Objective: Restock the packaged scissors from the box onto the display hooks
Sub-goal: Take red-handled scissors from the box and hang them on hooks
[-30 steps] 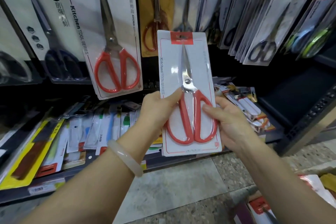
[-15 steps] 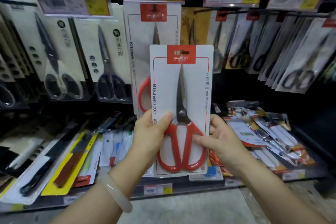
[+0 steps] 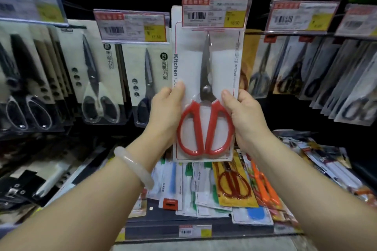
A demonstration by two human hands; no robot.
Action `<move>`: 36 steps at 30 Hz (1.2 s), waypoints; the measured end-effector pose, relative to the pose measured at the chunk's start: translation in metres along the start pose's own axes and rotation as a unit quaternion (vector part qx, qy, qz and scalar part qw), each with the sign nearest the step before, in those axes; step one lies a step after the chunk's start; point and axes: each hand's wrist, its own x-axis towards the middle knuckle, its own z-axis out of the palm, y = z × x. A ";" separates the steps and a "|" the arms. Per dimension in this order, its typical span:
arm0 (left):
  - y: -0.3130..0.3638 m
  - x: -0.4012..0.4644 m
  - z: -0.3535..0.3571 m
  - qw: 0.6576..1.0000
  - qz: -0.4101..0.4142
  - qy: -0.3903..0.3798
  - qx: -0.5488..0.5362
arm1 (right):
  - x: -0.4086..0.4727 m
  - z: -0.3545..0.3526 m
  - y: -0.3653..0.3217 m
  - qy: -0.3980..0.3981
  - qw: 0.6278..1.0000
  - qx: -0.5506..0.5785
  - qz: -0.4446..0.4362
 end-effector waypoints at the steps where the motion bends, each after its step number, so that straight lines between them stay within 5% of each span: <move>1: 0.000 0.002 0.002 1.000 0.000 0.003 -0.003 | 0.001 0.000 0.001 0.000 1.000 -0.005 0.000; 11: -0.026 0.009 0.006 0.999 -0.020 0.023 0.026 | 0.006 -0.004 0.019 0.023 0.999 -0.032 0.036; 22: -0.020 0.041 0.013 0.975 -0.034 0.042 0.213 | 0.038 0.002 0.025 0.043 0.985 -0.168 0.023; 30: -0.066 0.000 0.011 0.948 -0.068 0.122 0.287 | 0.028 -0.032 0.051 0.039 0.916 -0.392 0.067; 33: -0.096 -0.052 0.018 0.917 -0.053 0.013 0.394 | -0.007 -0.066 0.074 -0.030 0.857 -0.511 0.054; 36: -0.121 -0.090 0.044 0.808 -0.079 -0.207 0.546 | -0.040 -0.107 0.094 -0.128 0.777 -0.614 0.059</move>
